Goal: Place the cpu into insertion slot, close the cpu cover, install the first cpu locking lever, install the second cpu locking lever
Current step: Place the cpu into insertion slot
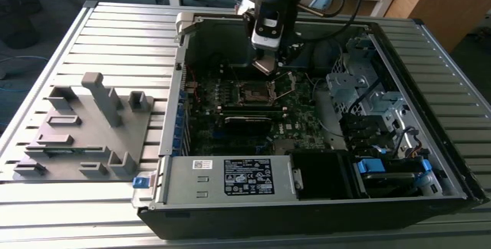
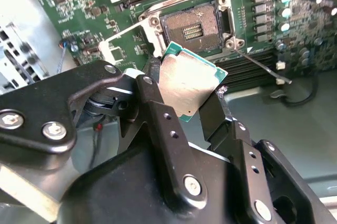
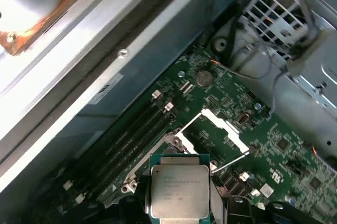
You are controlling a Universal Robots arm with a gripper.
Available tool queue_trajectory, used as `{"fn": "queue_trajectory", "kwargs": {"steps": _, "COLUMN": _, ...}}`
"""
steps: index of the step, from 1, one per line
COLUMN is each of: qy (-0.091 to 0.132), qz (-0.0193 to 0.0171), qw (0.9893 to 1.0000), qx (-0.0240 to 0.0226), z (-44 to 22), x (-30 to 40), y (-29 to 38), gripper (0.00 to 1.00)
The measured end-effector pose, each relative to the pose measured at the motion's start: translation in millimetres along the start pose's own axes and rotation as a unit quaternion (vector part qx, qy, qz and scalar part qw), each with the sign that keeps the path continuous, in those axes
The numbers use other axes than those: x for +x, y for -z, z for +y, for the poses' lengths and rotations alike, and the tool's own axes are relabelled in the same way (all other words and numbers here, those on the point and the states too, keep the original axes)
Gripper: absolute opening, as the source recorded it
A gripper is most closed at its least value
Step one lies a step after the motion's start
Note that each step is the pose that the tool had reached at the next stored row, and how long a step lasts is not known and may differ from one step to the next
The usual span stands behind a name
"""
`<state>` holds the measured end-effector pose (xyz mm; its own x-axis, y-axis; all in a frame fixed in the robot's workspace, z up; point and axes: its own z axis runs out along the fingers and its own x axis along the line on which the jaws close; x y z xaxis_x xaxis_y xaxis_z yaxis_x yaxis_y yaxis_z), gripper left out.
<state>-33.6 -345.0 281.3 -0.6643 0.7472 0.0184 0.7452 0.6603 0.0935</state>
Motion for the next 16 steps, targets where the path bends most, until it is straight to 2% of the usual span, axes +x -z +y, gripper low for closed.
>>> {"fn": "queue_trajectory", "kwargs": {"steps": 5, "qy": -0.041, "qz": -0.0039, "qw": 0.9991, "qx": -0.0007, "z": -0.1, "x": -0.1, "y": -1.3, "gripper": 0.54}}
{"fn": "queue_trajectory", "kwargs": {"steps": 16, "qy": -0.043, "qz": -0.004, "qw": 0.9991, "qx": -0.0008, "z": -0.1, "x": 0.0, "y": -1.3, "gripper": 0.54}}
